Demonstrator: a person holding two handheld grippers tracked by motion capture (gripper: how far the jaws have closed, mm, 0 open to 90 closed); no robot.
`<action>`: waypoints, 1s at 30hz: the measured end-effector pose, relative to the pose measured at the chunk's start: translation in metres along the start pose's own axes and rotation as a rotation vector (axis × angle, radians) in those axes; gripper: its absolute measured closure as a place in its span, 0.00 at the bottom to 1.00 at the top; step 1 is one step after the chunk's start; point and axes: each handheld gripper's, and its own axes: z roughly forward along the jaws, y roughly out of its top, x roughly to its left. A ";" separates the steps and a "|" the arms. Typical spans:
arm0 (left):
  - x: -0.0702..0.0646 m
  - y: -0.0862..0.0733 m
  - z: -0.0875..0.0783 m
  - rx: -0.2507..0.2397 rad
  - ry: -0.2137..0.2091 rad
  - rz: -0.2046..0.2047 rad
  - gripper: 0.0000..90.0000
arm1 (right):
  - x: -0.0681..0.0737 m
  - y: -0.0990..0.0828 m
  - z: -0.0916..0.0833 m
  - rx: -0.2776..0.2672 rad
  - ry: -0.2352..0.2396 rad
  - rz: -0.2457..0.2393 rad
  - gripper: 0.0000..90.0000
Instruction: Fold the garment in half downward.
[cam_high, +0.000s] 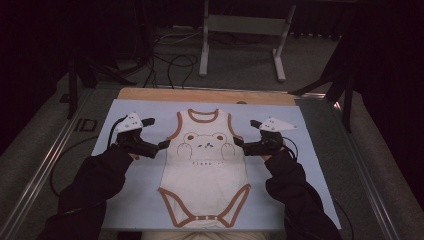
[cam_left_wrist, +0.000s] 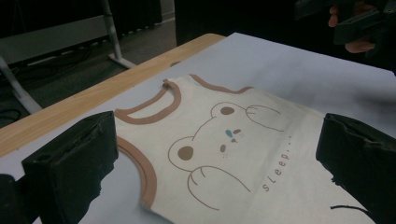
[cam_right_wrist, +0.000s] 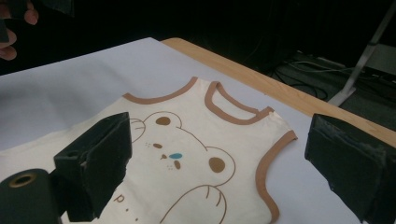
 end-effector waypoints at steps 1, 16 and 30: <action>0.001 0.000 0.002 0.001 0.000 -0.002 0.00 | -0.001 0.000 0.003 0.003 0.000 0.003 0.08; 0.019 0.004 0.034 0.034 0.005 -0.027 0.00 | -0.022 -0.002 0.036 0.017 -0.007 0.034 0.08; 0.037 0.007 0.060 0.054 0.030 -0.047 0.00 | -0.040 0.001 0.066 0.043 -0.009 0.050 0.08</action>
